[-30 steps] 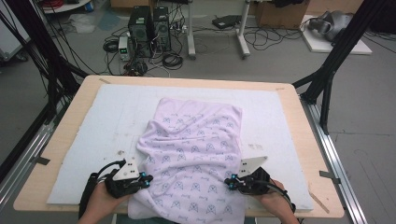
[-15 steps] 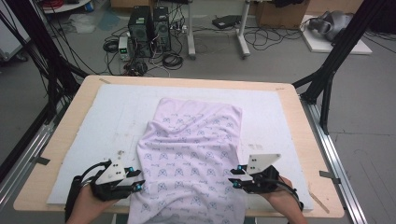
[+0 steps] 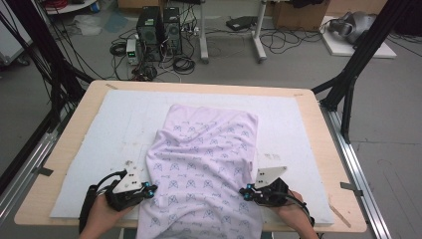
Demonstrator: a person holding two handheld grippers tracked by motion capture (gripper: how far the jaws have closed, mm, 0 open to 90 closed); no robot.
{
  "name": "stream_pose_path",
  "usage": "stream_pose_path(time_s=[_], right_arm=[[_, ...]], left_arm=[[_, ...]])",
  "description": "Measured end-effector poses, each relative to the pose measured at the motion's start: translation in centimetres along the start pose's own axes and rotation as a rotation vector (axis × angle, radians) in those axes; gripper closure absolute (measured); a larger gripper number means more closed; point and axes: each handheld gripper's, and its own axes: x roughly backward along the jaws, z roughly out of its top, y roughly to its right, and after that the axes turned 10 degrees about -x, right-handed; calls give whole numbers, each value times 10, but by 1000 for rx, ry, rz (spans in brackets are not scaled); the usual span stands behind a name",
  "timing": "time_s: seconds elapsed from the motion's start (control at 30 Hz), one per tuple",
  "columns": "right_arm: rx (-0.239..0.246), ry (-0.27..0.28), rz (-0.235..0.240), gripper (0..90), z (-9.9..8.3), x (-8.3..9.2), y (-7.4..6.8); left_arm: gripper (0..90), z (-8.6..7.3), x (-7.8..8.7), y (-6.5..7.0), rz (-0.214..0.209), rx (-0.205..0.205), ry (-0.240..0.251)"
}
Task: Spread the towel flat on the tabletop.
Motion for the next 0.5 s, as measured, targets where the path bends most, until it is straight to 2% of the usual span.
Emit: stream_pose_path(time_s=[0.17, 0.2, 0.23, 0.33, 0.43, 0.5], right_arm=[[29, 53, 45, 860, -3, 31, -21], [25, 74, 52, 792, -3, 38, -22], [21, 94, 34, 762, -2, 43, -22], [18, 99, -20, 698, 4, 44, -16], [11, 76, -50, 668, 9, 27, -6], [-8, 58, -58, 666, 10, 13, 2]], left_arm=[[883, 0, 30, 14, 6, -12, 35], [814, 2, 32, 13, 13, -8, 32], [768, 3, 32, 11, 16, -9, 28], [678, 7, 19, 1, 20, 3, 14], [634, 6, -2, -8, 15, 20, -16], [648, 4, -15, -11, -4, 23, -39]])
